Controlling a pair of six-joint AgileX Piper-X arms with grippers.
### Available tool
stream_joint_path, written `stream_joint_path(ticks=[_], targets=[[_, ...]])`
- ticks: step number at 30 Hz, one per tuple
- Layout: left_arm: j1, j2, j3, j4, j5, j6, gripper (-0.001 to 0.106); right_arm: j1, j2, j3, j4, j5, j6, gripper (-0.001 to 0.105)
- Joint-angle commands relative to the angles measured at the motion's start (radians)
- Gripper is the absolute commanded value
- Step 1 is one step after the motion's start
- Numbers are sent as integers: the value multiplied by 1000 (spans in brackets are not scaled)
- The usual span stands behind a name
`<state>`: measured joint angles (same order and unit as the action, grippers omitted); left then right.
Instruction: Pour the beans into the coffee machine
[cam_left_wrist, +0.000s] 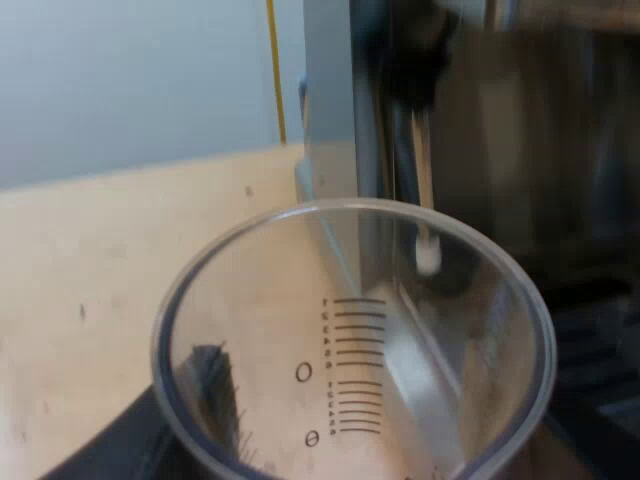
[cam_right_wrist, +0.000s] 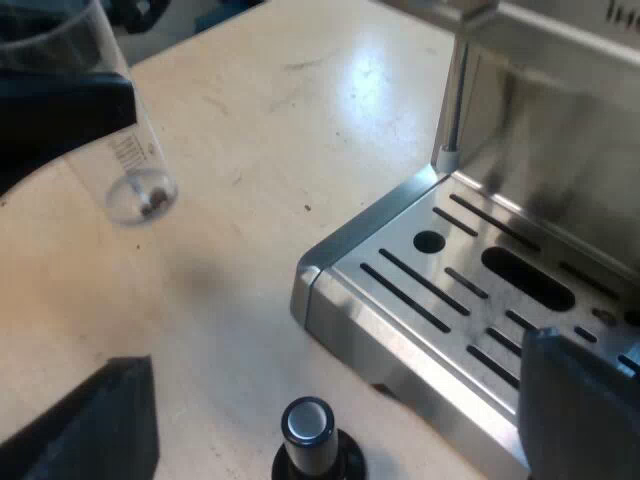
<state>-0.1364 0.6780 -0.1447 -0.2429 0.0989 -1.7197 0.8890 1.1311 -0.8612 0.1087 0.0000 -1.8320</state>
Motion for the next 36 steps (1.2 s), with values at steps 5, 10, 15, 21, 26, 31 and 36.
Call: stream_joint_path(ticks=[5, 10, 15, 21, 26, 31, 36], targets=[[0, 209, 13, -234, -13, -11, 6, 0, 31, -2, -29, 0, -5, 77], [0, 405, 13, -441, -13, -11, 6, 0, 37, -2, -22, 0, -5, 77], [0, 600, 5, -609, -13, -11, 6, 0, 37, -2, -22, 0, -5, 77], [0, 767, -14, -774, -17, -11, 6, 0, 37, -2, -22, 0, -5, 77], [0, 886, -97, -790, -17, -11, 6, 0, 37, -2, -20, 0, -5, 77], [0, 915, -150, -783, -17, -11, 9, 0, 37, -2, -20, 0, -5, 77], [0, 915, -164, -745, -21, -11, 35, 0, 37, -2, -20, 0, -5, 77]])
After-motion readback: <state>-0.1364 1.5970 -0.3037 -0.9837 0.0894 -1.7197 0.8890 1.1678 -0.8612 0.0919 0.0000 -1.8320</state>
